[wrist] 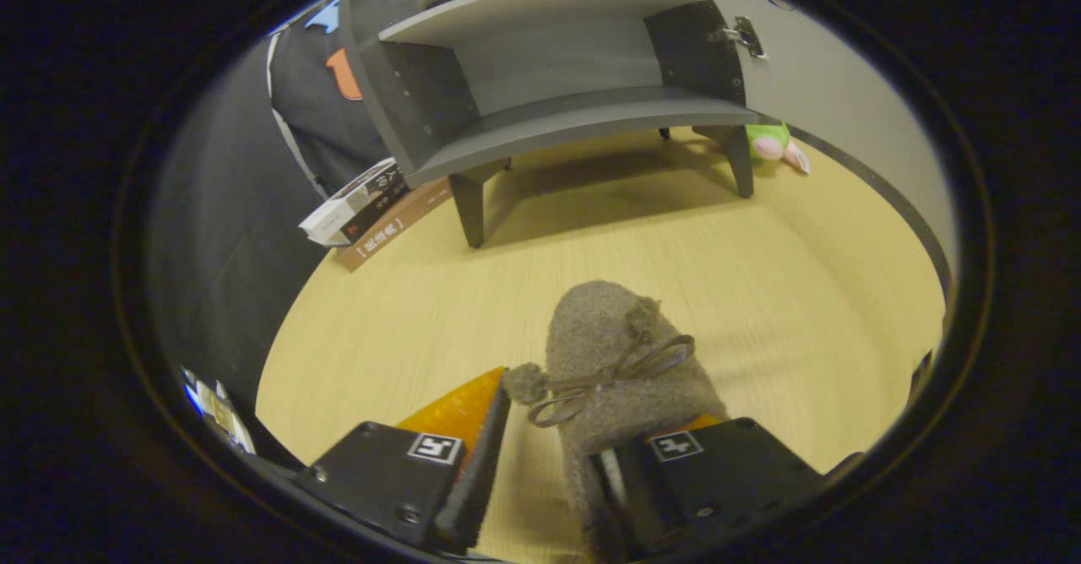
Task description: Open the shoe cabinet door, grab the shoes and put them into the shoe cabinet, then close the shoe cabinet door.
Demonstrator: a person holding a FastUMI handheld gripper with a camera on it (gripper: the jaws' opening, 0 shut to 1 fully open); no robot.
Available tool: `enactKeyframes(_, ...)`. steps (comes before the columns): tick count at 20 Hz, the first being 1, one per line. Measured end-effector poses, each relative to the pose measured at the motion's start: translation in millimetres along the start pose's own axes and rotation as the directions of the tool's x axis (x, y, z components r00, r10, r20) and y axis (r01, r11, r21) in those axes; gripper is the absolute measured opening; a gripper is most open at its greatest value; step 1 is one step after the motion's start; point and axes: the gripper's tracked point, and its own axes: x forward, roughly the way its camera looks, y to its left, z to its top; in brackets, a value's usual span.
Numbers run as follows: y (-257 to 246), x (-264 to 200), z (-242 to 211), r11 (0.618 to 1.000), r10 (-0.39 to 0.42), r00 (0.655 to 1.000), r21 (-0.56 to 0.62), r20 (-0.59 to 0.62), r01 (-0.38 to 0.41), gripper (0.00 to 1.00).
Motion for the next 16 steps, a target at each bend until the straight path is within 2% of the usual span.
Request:
enactKeyframes(5, 6.0, -7.0, 3.0, 0.999, 0.033, 0.999, -0.003, -0.018, -0.033, 0.11)
enactKeyframes(10, 16.5, -44.3, 36.0, 0.997, 0.079, 0.996, -0.029, 0.046, -0.078, 0.08)
enactKeyframes(16, 28.8, -118.6, 108.9, 0.994, 0.077, 0.978, -0.088, 0.195, -0.061, 0.08)
